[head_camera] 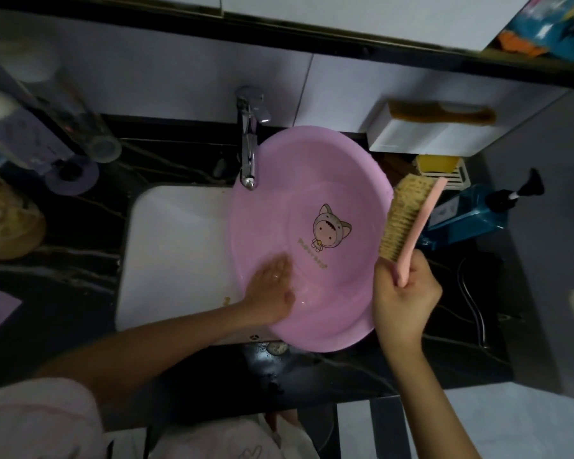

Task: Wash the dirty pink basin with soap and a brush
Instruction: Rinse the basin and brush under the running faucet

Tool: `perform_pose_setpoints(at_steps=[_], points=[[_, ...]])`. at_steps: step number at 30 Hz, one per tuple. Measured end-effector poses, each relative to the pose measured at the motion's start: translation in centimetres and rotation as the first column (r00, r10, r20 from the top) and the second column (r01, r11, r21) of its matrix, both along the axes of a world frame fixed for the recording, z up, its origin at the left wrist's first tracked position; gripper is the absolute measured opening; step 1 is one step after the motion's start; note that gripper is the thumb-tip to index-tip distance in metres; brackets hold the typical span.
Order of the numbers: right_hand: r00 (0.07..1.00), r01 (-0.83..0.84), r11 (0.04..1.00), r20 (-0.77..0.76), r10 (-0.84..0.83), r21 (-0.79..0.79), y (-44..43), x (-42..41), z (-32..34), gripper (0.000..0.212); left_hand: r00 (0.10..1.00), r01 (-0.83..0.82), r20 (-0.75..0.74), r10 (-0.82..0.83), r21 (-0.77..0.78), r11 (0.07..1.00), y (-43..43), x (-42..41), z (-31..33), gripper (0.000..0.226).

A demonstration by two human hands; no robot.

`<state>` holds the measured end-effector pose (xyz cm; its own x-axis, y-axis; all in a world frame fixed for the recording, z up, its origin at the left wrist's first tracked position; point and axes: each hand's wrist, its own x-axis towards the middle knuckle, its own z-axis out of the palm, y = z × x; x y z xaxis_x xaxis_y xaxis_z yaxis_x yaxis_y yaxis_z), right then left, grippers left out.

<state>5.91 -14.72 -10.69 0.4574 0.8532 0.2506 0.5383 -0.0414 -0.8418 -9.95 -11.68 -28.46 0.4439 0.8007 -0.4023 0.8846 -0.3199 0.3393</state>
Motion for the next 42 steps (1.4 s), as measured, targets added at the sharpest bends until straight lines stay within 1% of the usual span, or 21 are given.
perform_pose_setpoints(at_steps=[2,3,5,7,9,10,12,13,15,19,21,23,25,27,28,31,34,36,39,41,42], points=[[1.000,-0.004,1.000,0.013,0.004,-0.007,0.0,0.2,0.0,0.023,0.989,0.117,0.069,-0.134,0.207,0.971,1.8,-3.2,-0.7,0.060],[1.000,-0.016,1.000,0.019,0.016,-0.012,-0.1,0.3,0.0,0.024,0.985,0.144,0.048,-0.168,0.318,0.937,3.1,-4.7,-0.9,0.058],[0.996,-0.071,0.997,0.047,0.073,-0.036,-0.1,0.6,0.1,0.028,0.991,0.126,-0.019,-0.131,0.432,0.893,6.1,-7.3,-1.0,0.059],[0.985,-0.120,0.990,0.116,0.128,-0.078,0.1,1.1,0.7,0.035,0.998,0.064,-0.025,-0.059,0.446,0.893,7.6,-8.2,-0.8,0.067],[0.956,-0.150,0.980,0.234,0.177,-0.131,0.6,1.9,1.6,0.034,0.977,-0.185,0.165,0.132,0.366,0.912,6.8,-7.1,-0.3,0.074],[0.932,-0.160,0.974,0.302,0.202,-0.159,1.1,2.3,2.3,0.029,0.909,-0.357,0.319,0.269,0.261,0.897,6.2,-6.2,0.1,0.077],[0.864,-0.191,0.959,0.428,0.266,-0.210,2.6,2.9,3.8,0.024,0.658,-0.609,0.538,0.527,-0.033,0.793,5.0,-4.8,0.8,0.083],[0.825,-0.211,0.950,0.480,0.298,-0.229,3.7,3.0,4.4,0.026,0.564,-0.654,0.573,0.595,-0.129,0.745,4.7,-4.4,1.1,0.086],[0.756,-0.234,0.935,0.555,0.347,-0.266,6.2,3.0,5.3,0.030,0.512,-0.658,0.605,0.610,-0.181,0.731,5.0,-4.4,1.6,0.087],[0.731,-0.201,0.906,0.558,0.392,-0.374,10.3,3.0,6.1,0.028,0.579,-0.607,0.632,0.515,-0.088,0.790,6.4,-5.4,2.1,0.084],[0.790,-0.177,0.902,0.491,0.368,-0.393,10.5,3.5,6.4,0.025,0.633,-0.586,0.640,0.435,0.028,0.810,7.7,-5.7,2.8,0.078],[0.881,-0.166,0.909,0.356,0.311,-0.383,9.0,4.1,5.6,0.031,0.699,-0.541,0.633,0.334,0.162,0.825,9.2,-6.1,3.1,0.073],[0.955,-0.129,0.937,0.213,0.205,-0.324,6.4,4.3,4.2,0.035,0.805,-0.477,0.542,0.242,0.348,0.807,10.8,-6.0,3.4,0.059],[0.989,-0.062,0.960,0.112,0.095,-0.272,4.0,3.7,2.7,0.033,0.807,-0.526,0.514,0.290,0.403,0.749,11.8,-5.3,3.5,0.040],[0.997,-0.029,0.968,0.059,0.045,-0.247,3.1,3.3,2.1,0.033,0.802,-0.551,0.504,0.321,0.416,0.724,12.0,-4.7,3.1,0.039],[0.998,-0.010,0.989,-0.058,0.001,-0.148,1.4,1.6,1.3,0.033,0.913,-0.401,0.284,0.292,0.499,0.768,10.9,-2.0,0.6,0.056],[0.997,-0.019,0.997,-0.081,0.013,-0.077,0.6,0.4,0.8,0.030,0.944,-0.315,0.199,0.262,0.319,0.894,6.0,1.0,-0.6,0.065],[0.998,-0.007,0.999,-0.062,0.004,-0.051,0.3,0.0,0.6,0.032,0.937,-0.319,0.205,0.284,0.164,0.933,2.8,2.5,0.1,0.065],[0.999,-0.012,1.000,-0.030,0.011,-0.021,0.2,-0.3,0.8,0.031,0.970,-0.203,0.137,0.203,-0.017,0.979,-0.1,3.2,0.4,0.067],[0.999,-0.043,0.999,-0.008,0.043,-0.012,0.1,-0.3,0.8,0.028,0.992,-0.101,0.075,0.102,-0.009,0.995,0.0,1.6,0.5,0.068],[0.998,-0.059,0.998,0.000,0.059,-0.010,0.1,-0.3,0.7,0.027,0.997,-0.065,0.034,0.063,0.054,0.996,1.0,0.5,0.3,0.067]])
